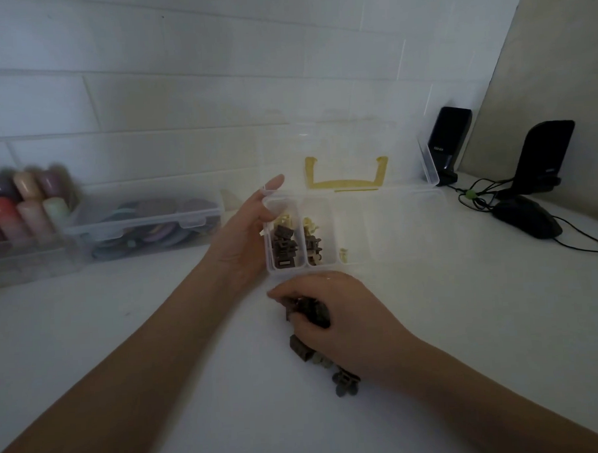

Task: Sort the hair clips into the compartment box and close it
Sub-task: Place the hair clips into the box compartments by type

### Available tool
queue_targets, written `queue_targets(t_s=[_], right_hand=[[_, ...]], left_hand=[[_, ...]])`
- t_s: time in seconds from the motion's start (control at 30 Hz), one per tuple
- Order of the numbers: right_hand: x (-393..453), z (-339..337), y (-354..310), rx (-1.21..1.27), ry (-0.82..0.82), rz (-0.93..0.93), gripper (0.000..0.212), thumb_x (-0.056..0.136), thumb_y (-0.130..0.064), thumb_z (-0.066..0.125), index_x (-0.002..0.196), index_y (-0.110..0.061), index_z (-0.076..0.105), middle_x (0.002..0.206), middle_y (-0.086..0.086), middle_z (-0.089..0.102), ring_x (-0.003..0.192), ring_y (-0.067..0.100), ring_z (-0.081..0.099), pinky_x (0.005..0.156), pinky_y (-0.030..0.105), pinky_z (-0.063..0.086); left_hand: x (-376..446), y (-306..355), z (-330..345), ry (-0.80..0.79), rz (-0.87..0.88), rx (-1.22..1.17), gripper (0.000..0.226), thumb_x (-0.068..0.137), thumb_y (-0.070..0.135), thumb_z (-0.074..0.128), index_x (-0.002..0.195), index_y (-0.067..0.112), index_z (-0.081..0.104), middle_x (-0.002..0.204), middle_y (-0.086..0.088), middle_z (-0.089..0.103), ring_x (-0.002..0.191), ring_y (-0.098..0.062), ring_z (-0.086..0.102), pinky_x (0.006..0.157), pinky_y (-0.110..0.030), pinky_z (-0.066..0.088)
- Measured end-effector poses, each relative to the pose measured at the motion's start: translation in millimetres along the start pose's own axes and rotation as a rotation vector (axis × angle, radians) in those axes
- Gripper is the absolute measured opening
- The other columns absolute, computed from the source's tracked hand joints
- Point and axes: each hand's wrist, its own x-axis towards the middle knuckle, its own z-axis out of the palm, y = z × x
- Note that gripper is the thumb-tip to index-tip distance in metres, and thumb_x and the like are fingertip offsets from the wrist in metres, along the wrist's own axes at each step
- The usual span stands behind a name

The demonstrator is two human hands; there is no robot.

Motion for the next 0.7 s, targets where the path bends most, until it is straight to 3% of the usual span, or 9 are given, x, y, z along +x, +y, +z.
queue_targets(t_s=[0.2,0.27,0.33,0.47,0.57,0.7], right_hand=[[-4.6,-5.6,-2.3,0.330,0.210,0.024,0.038,0.077,-0.007,0.073,0.105,-0.030,0.064,0.104,-0.020,0.068,0.104,-0.001,0.060,0.093,0.016,0.043],[-4.1,-11.3,-1.1,0.427,0.299,0.022,0.037,0.075,-0.003,0.074,0.104,-0.023,0.062,0.103,-0.016,0.070,0.101,-0.004,0.062,0.084,0.008,0.040],[-3.0,-21.9,3.1,0.483,0.363,0.034,0.036,0.075,-0.002,0.074,0.104,-0.019,0.060,0.100,-0.015,0.072,0.093,-0.005,0.064,0.072,0.009,0.042],[-2.8,-42.2,31.0,0.377,0.539,0.119,0.026,0.075,-0.007,0.074,0.095,-0.018,0.063,0.093,-0.009,0.070,0.085,0.008,0.063,0.072,0.030,0.052],[-1.7,-50.6,49.0,0.359,0.646,0.210,0.018,0.075,-0.013,0.076,0.085,-0.015,0.061,0.086,-0.006,0.067,0.079,0.010,0.061,0.071,0.029,0.051],[-1.5,-44.8,48.0,0.356,0.622,0.179,0.011,0.078,-0.014,0.073,0.082,-0.016,0.063,0.087,-0.008,0.070,0.080,0.009,0.063,0.068,0.022,0.049]], left_hand=[[-2.8,1.5,0.1,-0.033,-0.002,-0.002,0.050,0.083,0.009,0.046,0.129,0.025,0.058,0.144,-0.022,0.041,0.123,-0.040,0.048,0.090,-0.045,0.050],[-4.2,2.3,1.2,-0.040,-0.002,-0.002,0.048,0.085,0.009,0.045,0.129,0.025,0.057,0.144,-0.022,0.041,0.114,-0.036,0.050,0.080,-0.040,0.055],[-4.7,4.9,1.6,-0.026,0.018,0.016,0.046,0.082,0.009,0.047,0.124,0.023,0.059,0.138,-0.020,0.046,0.110,-0.034,0.051,0.080,-0.040,0.054],[-3.7,16.9,-8.1,0.030,0.073,0.069,0.052,0.066,0.006,0.043,0.111,0.023,0.064,0.113,-0.012,0.054,0.098,-0.029,0.054,0.086,-0.042,0.048],[-4.4,21.4,-16.0,0.042,0.084,0.047,0.055,0.063,0.002,0.040,0.108,0.022,0.065,0.112,-0.014,0.053,0.098,-0.033,0.053,0.089,-0.046,0.046],[-6.6,21.7,-14.7,0.038,0.077,0.038,0.057,0.062,0.002,0.039,0.109,0.022,0.064,0.119,-0.016,0.048,0.104,-0.035,0.049,0.089,-0.047,0.046]])
